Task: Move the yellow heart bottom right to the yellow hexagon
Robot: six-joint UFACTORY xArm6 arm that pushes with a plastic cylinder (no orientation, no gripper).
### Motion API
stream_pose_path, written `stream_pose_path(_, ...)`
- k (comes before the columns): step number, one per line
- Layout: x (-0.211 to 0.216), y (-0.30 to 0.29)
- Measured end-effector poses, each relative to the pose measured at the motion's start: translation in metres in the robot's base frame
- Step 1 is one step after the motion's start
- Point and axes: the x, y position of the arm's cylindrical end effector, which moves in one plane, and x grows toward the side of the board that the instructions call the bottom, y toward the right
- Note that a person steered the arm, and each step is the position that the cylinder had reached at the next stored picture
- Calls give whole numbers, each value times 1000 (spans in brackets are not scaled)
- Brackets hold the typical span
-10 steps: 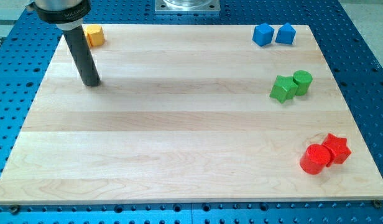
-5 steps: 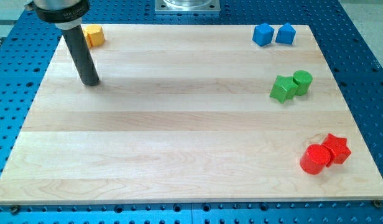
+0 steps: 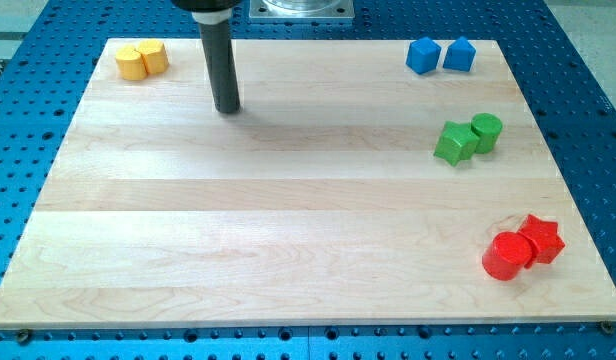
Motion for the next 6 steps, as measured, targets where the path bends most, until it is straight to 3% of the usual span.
stream_pose_path(1, -77, -18)
stream_pose_path(3, -128, -99)
stream_pose_path(4, -115, -154)
stream_pose_path(5, -54, -145)
stream_pose_path(6, -24, -101)
